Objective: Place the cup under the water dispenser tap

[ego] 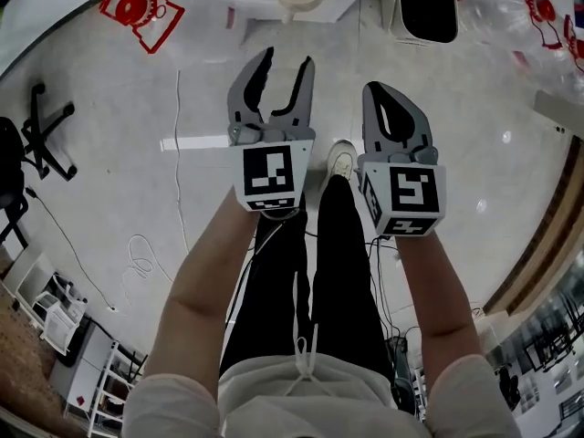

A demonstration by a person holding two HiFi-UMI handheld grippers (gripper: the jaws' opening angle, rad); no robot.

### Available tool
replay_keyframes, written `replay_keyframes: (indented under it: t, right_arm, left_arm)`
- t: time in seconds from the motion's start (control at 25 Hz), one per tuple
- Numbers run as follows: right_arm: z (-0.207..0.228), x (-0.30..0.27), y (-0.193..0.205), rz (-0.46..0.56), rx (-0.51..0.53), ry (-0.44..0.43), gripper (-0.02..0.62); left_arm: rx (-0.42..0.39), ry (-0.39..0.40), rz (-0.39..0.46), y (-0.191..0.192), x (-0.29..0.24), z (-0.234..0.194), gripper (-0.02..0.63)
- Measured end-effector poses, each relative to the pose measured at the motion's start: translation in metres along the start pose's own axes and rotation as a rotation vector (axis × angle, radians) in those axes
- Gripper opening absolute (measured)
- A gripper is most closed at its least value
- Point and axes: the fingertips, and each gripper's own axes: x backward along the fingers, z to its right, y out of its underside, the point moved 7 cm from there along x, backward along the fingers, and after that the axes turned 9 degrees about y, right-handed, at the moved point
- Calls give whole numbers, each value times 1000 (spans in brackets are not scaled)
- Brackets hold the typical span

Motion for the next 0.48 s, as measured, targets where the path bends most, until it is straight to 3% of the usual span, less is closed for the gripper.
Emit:
replay_keyframes:
  t: [0.04, 0.16, 0.28, 0.48]
  right_arm:
    - [-4, 5, -1, 4, -4, 0, 29]
    - [-12, 23, -9, 7, -9, 6, 29]
    - [-17, 45, -25, 32, -21, 12, 29]
    - [-27, 81, -79, 122, -35, 11, 29]
  left_arm:
    - [20, -22, -11, 1, 10, 1, 114]
    - [144, 7, -61, 0, 36, 12, 38]
    - [206, 51, -66, -17, 62, 25, 21]
    - [273, 53, 4, -74, 95, 27, 20]
